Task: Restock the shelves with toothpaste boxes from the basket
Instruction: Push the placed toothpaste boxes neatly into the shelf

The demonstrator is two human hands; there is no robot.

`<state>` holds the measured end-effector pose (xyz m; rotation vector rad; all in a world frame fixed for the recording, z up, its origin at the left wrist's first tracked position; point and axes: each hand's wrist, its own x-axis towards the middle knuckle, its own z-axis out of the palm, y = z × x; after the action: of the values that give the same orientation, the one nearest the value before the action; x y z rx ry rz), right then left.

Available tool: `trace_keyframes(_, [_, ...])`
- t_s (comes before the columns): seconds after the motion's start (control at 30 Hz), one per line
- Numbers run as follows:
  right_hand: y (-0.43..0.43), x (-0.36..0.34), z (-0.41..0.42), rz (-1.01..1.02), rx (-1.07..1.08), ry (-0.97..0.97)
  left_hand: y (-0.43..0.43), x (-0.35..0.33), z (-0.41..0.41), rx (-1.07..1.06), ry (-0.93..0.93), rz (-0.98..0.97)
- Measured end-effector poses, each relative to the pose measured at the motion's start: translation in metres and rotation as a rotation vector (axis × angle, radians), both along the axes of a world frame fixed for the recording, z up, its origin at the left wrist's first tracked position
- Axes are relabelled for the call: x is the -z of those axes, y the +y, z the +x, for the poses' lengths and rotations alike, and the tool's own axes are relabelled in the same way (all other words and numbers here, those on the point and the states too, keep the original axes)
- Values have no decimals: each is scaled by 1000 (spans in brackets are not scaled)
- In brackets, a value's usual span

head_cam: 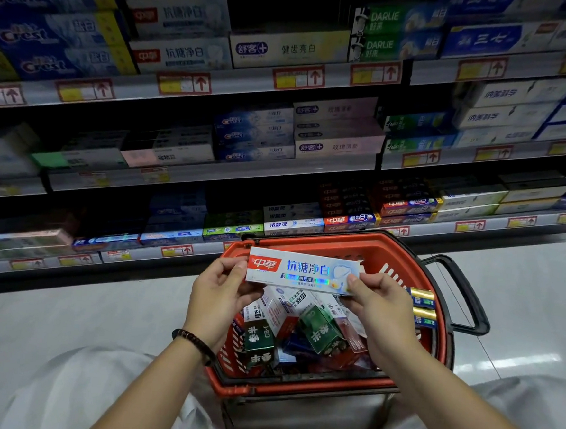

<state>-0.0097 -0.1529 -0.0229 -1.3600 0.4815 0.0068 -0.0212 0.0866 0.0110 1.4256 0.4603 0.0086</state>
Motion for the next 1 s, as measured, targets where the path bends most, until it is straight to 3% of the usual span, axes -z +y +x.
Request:
trace_keyframes(0.3, [8, -35, 8, 14, 90, -62, 0, -29, 4, -18, 22, -221])
trace_keyframes(0.77, [43, -92, 31, -2, 55, -139, 26, -77, 14, -142, -146, -3])
trace_keyframes(0.9, [53, -103, 42, -16, 28, -124, 35, -92, 18, -165, -129, -93])
trace_keyframes(1.0, [62, -111, 51, -30, 14, -132, 45, -102, 24, -173, -146, -47])
